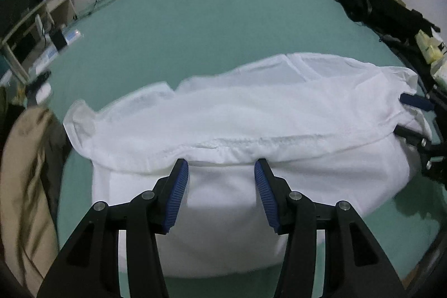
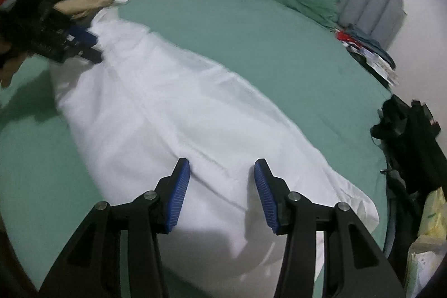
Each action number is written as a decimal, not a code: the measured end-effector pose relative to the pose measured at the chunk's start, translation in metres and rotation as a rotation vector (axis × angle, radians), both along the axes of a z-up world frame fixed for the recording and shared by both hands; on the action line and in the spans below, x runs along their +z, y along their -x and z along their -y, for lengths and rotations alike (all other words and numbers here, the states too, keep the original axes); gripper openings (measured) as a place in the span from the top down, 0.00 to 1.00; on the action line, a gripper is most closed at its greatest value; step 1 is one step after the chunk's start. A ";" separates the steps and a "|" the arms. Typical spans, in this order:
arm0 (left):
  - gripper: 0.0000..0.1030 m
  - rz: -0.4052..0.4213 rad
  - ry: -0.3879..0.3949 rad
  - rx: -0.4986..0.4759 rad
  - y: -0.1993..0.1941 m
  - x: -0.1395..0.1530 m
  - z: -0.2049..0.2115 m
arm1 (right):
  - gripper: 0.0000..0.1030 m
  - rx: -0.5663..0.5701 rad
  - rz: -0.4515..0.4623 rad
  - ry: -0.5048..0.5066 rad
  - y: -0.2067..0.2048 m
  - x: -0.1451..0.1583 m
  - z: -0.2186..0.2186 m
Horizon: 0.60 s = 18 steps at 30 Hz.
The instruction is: Fold large clothes
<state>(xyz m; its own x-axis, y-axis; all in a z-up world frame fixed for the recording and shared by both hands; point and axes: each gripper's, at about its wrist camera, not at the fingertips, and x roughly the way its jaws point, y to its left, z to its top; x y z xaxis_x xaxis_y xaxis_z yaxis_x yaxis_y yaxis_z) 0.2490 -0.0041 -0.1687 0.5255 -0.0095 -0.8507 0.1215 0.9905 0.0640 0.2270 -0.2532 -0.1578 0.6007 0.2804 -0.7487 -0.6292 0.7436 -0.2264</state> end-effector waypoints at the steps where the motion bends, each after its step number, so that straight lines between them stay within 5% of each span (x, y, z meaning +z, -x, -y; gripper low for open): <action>1: 0.49 0.008 -0.014 -0.001 -0.004 0.001 0.002 | 0.76 -0.008 -0.007 -0.021 -0.004 0.002 0.003; 3: 0.49 0.009 -0.005 0.001 -0.013 0.001 0.002 | 0.99 -0.027 -0.024 -0.040 -0.014 0.006 0.004; 8: 0.49 -0.023 0.106 0.083 -0.042 -0.005 -0.015 | 0.99 -0.099 -0.017 -0.118 -0.059 0.013 0.010; 15: 0.49 -0.020 0.079 0.131 -0.085 -0.009 -0.027 | 0.98 -0.166 0.033 -0.098 -0.103 0.019 0.007; 18: 0.49 -0.031 0.047 0.162 -0.103 -0.014 -0.036 | 0.91 -0.221 -0.021 -0.078 -0.125 0.008 0.011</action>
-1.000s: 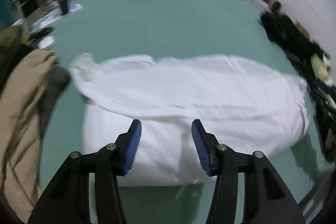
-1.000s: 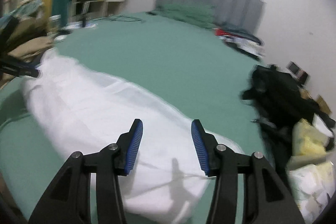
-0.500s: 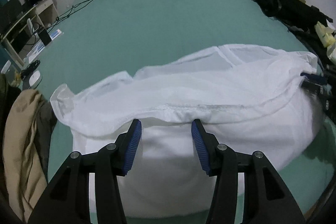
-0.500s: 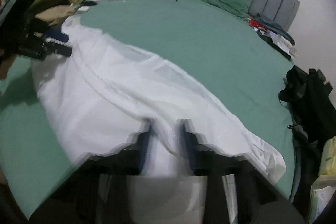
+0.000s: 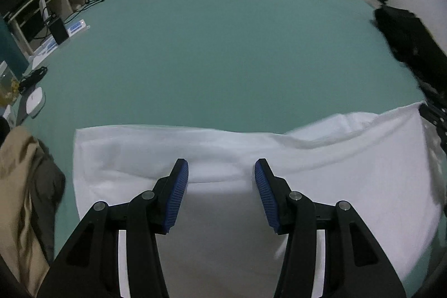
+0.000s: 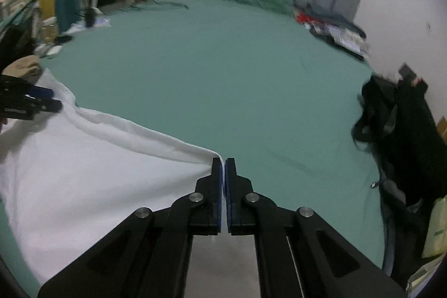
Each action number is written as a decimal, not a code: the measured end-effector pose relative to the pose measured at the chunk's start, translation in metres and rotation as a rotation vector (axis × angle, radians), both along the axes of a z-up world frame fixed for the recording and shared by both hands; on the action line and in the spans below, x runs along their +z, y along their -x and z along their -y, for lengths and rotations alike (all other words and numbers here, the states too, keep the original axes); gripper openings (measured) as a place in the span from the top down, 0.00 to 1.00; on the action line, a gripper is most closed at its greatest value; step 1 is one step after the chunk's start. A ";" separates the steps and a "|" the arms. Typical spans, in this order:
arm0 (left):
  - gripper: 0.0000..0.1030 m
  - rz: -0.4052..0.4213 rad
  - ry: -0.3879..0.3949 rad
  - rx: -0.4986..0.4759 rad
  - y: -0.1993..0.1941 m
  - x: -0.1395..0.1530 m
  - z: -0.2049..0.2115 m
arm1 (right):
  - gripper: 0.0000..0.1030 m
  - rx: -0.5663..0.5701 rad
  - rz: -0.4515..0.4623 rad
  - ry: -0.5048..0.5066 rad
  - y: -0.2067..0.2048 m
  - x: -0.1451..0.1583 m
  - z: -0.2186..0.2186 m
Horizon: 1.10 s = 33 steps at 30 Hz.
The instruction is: Fold large clothes
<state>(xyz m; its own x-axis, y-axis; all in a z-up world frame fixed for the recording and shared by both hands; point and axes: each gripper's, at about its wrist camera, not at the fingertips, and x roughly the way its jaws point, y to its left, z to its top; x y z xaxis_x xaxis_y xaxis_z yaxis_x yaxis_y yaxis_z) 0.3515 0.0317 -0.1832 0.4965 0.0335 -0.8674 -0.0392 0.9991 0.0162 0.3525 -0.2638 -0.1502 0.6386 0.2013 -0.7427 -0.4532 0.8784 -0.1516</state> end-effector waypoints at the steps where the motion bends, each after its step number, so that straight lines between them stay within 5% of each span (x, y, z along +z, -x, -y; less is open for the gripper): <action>1: 0.49 0.001 -0.006 0.019 -0.003 -0.001 -0.005 | 0.77 -0.009 0.005 0.034 -0.003 -0.005 0.001; 2: 0.49 0.003 -0.009 0.046 -0.007 -0.001 -0.015 | 0.65 -0.017 0.023 0.062 -0.004 -0.008 0.003; 3: 0.49 0.009 -0.001 0.072 -0.007 0.001 -0.023 | 0.38 -0.034 0.050 0.089 -0.003 -0.009 0.008; 4: 0.49 0.019 0.013 0.091 -0.005 0.003 -0.030 | 0.22 -0.058 0.066 0.095 -0.003 -0.007 0.014; 5: 0.49 0.034 0.024 0.111 -0.001 0.008 -0.039 | 0.20 -0.088 0.078 0.083 -0.004 0.000 0.021; 12: 0.49 0.060 -0.003 0.233 0.052 0.019 -0.092 | 0.18 -0.198 0.153 0.004 0.020 0.047 0.066; 20: 0.41 0.020 -0.011 0.262 0.063 0.001 -0.120 | 0.18 -0.430 -0.131 -0.229 0.046 0.001 0.147; 26: 0.41 0.020 -0.038 0.340 0.042 -0.005 -0.128 | 0.18 -0.361 -0.203 -0.371 0.045 -0.006 0.149; 30: 0.41 -0.006 -0.032 0.330 0.025 -0.016 -0.132 | 0.17 -0.184 -0.219 -0.264 0.051 -0.007 0.120; 33: 0.41 -0.009 -0.062 0.273 0.015 -0.020 -0.128 | 0.17 -0.221 -0.243 -0.133 0.040 -0.032 0.109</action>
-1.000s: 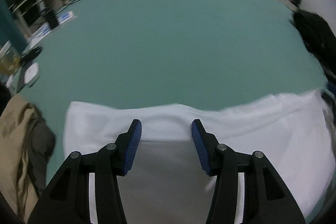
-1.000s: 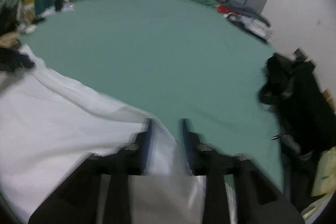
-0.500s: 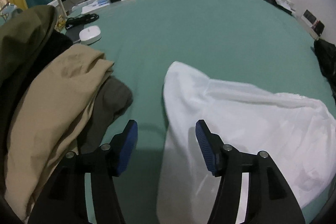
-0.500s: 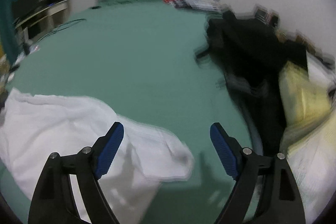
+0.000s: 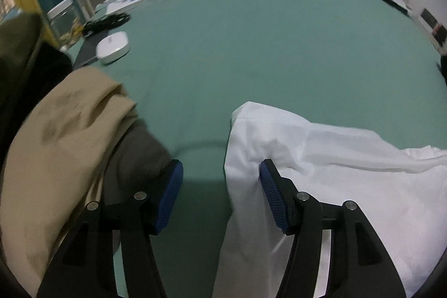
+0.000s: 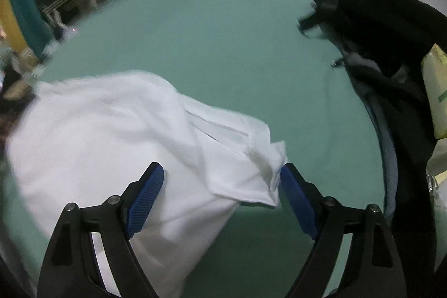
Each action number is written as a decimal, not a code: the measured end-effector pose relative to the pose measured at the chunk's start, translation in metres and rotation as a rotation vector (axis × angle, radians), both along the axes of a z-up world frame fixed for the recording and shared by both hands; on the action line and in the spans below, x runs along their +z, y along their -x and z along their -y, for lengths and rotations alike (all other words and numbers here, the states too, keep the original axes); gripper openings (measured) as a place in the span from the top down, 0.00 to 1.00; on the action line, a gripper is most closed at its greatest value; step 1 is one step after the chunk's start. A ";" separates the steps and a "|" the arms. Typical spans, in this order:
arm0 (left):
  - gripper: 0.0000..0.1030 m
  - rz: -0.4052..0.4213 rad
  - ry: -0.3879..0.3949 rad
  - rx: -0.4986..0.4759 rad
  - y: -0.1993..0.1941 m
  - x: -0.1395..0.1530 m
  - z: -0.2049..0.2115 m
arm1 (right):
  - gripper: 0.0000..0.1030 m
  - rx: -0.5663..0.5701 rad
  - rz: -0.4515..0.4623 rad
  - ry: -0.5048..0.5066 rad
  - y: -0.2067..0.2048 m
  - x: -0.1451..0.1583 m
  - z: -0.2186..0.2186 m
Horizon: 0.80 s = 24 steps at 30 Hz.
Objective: Fold large clothes
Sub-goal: 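Grasp the jacket edge with the right tool and fold it over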
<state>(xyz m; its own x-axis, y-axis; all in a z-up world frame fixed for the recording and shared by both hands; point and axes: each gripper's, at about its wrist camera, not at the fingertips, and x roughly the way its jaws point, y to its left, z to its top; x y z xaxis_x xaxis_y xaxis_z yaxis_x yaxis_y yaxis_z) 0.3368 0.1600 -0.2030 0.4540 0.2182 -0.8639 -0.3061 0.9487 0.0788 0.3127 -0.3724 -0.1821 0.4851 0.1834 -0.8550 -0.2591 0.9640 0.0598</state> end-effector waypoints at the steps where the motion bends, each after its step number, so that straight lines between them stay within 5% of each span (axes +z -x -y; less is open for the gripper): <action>1: 0.41 -0.006 -0.011 -0.021 -0.003 0.000 0.001 | 0.27 -0.017 -0.007 -0.011 -0.006 -0.003 -0.001; 2: 0.41 -0.010 -0.020 -0.048 -0.006 0.001 0.003 | 0.42 -0.026 0.000 -0.034 -0.012 -0.003 -0.001; 3: 0.55 -0.010 -0.018 -0.072 -0.008 0.001 0.004 | 0.74 -0.036 0.003 -0.035 -0.020 -0.003 -0.002; 4: 0.69 0.000 0.021 -0.115 -0.010 0.000 0.003 | 0.86 -0.054 0.007 -0.032 -0.027 -0.002 -0.001; 5: 0.95 0.003 0.050 -0.133 -0.011 0.000 0.003 | 0.87 -0.078 0.021 -0.058 -0.035 0.001 0.001; 9: 0.97 0.059 0.026 -0.060 -0.008 0.007 -0.008 | 0.86 -0.159 0.084 -0.052 -0.056 0.014 0.002; 11: 0.96 0.082 0.042 0.001 -0.003 0.007 -0.019 | 0.72 -0.175 0.109 -0.005 -0.059 0.017 -0.001; 13: 0.96 0.054 0.074 0.040 0.001 0.000 -0.027 | 0.09 -0.230 0.097 0.076 -0.057 0.012 0.002; 20: 0.44 0.065 0.162 0.066 0.037 0.013 -0.025 | 0.06 -0.321 0.104 -0.032 -0.016 0.024 0.028; 24: 0.41 0.034 0.182 0.036 0.066 0.015 -0.011 | 0.06 -0.294 0.074 -0.126 0.021 0.024 0.025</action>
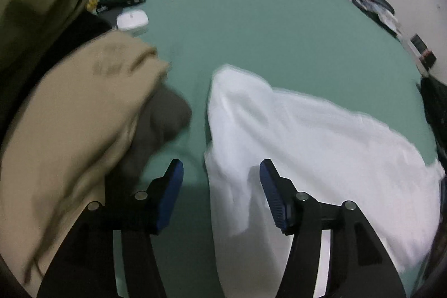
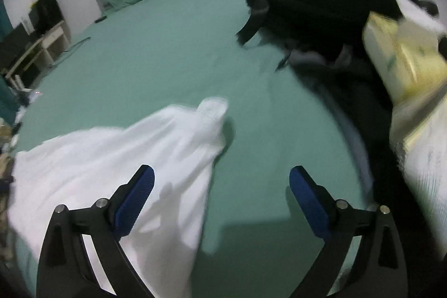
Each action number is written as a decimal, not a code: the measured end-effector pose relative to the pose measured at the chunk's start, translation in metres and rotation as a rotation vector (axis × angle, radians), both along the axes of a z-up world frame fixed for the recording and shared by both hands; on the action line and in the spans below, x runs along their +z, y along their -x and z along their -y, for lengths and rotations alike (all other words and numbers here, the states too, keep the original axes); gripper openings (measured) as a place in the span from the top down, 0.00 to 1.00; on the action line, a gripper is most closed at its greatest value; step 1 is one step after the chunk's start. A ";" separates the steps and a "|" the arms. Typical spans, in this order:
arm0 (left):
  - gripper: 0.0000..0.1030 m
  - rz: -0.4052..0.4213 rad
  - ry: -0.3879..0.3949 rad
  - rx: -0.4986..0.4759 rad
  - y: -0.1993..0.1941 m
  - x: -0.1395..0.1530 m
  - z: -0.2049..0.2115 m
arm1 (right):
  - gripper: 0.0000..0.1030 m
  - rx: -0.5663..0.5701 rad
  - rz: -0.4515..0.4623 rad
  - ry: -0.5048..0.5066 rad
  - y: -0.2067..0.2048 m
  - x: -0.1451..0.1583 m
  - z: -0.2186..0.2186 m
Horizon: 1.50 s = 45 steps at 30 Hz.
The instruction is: Fold large clothes
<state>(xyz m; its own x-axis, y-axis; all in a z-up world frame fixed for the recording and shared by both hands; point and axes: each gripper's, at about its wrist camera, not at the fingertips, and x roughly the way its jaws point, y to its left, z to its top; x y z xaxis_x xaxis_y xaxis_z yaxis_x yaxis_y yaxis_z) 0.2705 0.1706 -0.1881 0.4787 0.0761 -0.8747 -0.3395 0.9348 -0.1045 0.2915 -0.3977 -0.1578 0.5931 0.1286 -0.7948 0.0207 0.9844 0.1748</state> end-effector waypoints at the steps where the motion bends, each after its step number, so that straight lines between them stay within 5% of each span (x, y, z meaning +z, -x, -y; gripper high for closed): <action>1: 0.41 -0.019 0.010 -0.009 0.008 -0.002 0.004 | 0.07 0.012 -0.003 -0.014 0.006 -0.002 -0.002; 3: 0.41 -0.045 0.012 -0.018 0.019 -0.007 0.009 | 0.07 0.035 -0.019 -0.043 0.024 -0.007 -0.008; 5: 0.41 -0.074 0.007 -0.030 0.028 -0.016 0.014 | 0.21 0.051 -0.046 -0.103 0.048 -0.014 -0.012; 9: 0.46 -0.049 -0.042 -0.040 0.049 -0.020 0.030 | 0.77 0.116 -0.133 -0.141 0.057 -0.042 -0.028; 10: 0.59 -0.038 -0.031 -0.052 0.052 -0.020 0.032 | 0.85 0.128 -0.126 -0.127 0.057 -0.045 -0.031; 11: 0.93 -0.024 0.006 -0.084 0.054 -0.019 0.035 | 0.88 0.136 -0.115 -0.103 0.058 -0.044 -0.034; 12: 0.95 -0.029 0.010 -0.100 0.055 -0.017 0.039 | 0.93 0.143 -0.111 -0.099 0.060 -0.042 -0.035; 20: 0.96 0.005 -0.005 -0.070 0.089 0.013 0.039 | 0.97 0.120 -0.057 -0.097 0.095 -0.008 -0.018; 38: 0.96 -0.062 0.011 -0.085 0.169 0.013 0.049 | 0.97 0.067 -0.167 -0.109 0.179 -0.026 -0.001; 45: 0.89 -0.141 -0.030 -0.124 0.169 -0.001 0.059 | 0.90 0.015 -0.169 -0.124 0.184 -0.028 0.004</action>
